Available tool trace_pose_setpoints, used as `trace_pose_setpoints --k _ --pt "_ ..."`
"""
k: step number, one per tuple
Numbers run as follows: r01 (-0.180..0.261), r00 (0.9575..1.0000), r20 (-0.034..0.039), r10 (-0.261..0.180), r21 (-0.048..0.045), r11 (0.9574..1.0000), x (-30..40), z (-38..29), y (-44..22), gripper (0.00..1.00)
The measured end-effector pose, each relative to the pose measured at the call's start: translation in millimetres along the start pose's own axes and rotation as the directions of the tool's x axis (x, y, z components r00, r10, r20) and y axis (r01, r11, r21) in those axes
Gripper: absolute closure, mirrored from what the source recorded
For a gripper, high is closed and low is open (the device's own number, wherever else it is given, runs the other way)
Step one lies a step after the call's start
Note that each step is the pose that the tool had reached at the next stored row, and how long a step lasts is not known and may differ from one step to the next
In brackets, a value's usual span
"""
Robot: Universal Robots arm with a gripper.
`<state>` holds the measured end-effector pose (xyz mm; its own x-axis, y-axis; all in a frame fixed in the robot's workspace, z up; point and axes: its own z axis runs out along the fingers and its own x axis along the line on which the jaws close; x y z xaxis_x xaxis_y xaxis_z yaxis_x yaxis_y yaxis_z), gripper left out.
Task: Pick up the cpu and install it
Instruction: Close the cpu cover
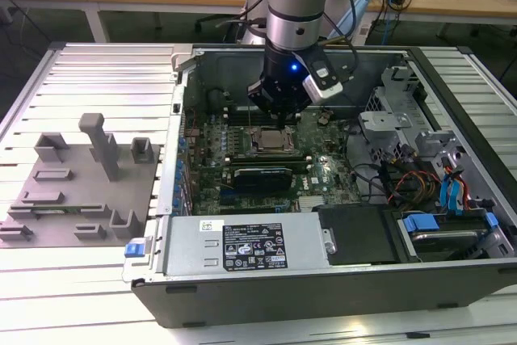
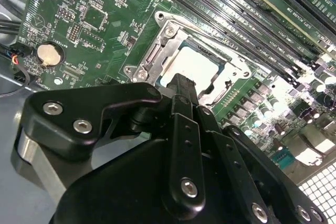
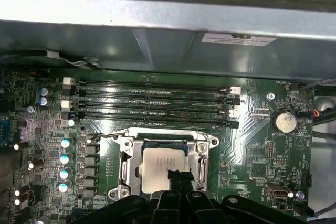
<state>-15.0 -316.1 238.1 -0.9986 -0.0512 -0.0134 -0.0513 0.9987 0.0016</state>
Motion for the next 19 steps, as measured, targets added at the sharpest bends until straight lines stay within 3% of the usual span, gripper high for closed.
trace_pose_setpoints --k 10,19 --pt "0.016 0.9999 -0.0001 -0.016 0.0 0.9999 7.5 2.2 -2.4 0.89" --pt "0.038 0.9993 0.0001 -0.038 -0.0005 0.9993 23.3 9.7 -4.3 0.89"
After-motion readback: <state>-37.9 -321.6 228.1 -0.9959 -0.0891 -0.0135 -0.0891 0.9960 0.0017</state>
